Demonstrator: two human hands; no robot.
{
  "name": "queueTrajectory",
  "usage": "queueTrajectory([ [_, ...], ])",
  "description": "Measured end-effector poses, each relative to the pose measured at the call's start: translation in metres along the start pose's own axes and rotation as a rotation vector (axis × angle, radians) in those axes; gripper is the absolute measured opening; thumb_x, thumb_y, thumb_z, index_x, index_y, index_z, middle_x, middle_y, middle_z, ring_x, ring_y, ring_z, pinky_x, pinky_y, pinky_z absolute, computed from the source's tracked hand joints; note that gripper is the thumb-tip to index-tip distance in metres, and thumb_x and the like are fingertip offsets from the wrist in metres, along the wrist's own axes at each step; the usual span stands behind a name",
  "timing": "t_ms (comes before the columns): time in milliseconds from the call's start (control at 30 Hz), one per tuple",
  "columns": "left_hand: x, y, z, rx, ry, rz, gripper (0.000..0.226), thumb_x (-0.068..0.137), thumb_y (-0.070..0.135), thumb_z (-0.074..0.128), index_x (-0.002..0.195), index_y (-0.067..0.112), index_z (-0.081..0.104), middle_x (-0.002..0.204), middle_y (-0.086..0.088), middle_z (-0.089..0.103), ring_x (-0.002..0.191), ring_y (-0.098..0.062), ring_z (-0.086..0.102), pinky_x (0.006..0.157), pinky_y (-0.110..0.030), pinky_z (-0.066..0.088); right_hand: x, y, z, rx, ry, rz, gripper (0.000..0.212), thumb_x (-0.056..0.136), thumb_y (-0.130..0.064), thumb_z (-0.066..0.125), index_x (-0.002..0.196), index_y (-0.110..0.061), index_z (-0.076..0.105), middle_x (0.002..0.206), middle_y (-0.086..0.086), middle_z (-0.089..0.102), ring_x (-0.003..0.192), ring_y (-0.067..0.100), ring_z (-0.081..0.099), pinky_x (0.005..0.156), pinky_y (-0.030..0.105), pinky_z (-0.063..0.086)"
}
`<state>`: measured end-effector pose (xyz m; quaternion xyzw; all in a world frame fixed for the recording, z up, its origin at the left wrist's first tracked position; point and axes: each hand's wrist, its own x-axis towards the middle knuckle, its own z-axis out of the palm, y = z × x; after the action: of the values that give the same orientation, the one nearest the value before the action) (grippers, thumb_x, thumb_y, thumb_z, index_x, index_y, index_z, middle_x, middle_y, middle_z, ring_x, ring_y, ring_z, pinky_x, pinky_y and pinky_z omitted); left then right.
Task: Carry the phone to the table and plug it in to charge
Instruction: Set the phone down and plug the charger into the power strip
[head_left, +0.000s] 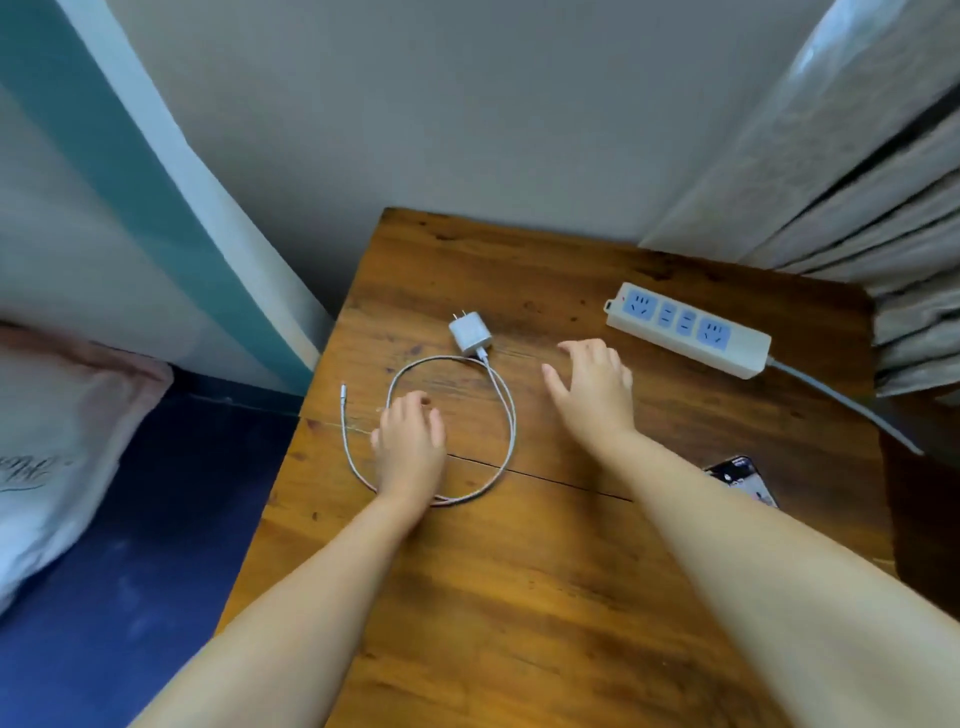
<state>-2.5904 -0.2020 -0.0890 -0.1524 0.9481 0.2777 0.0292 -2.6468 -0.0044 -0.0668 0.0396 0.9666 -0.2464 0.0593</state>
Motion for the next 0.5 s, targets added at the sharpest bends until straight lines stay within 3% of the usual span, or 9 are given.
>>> queueTrajectory([
  [100, 0.020, -0.041, -0.021, -0.008, 0.107, -0.251, 0.031, 0.096, 0.025, 0.043, 0.122, 0.011, 0.052, 0.124, -0.010, 0.057, 0.118, -0.027, 0.048, 0.101, -0.046, 0.035, 0.028, -0.040, 0.026, -0.011, -0.062, -0.027, 0.046, 0.092, -0.039, 0.048, 0.131, -0.015, 0.048, 0.132, 0.008, 0.051, 0.122, 0.026, 0.044, 0.100, 0.042, 0.035],
  [267, 0.045, -0.067, -0.027, 0.102, 0.107, -0.444, 0.039, 0.095, 0.030, 0.047, 0.128, 0.008, 0.045, 0.131, -0.015, 0.047, 0.123, -0.032, 0.041, 0.100, -0.048, 0.034, 0.057, -0.083, 0.065, -0.094, -0.109, 0.048, 0.067, 0.086, -0.052, 0.053, 0.136, -0.010, 0.038, 0.132, 0.013, 0.047, 0.121, 0.031, 0.044, 0.094, 0.044, 0.039],
  [500, 0.055, -0.064, -0.016, 0.135, 0.067, -0.425, 0.022, 0.096, 0.023, 0.047, 0.112, 0.009, 0.054, 0.122, -0.014, 0.050, 0.118, -0.030, 0.044, 0.100, -0.044, 0.035, 0.068, -0.081, 0.067, -0.132, -0.147, 0.083, 0.053, 0.086, -0.041, 0.058, 0.127, -0.009, 0.047, 0.129, 0.015, 0.048, 0.119, 0.034, 0.043, 0.093, 0.044, 0.039],
])
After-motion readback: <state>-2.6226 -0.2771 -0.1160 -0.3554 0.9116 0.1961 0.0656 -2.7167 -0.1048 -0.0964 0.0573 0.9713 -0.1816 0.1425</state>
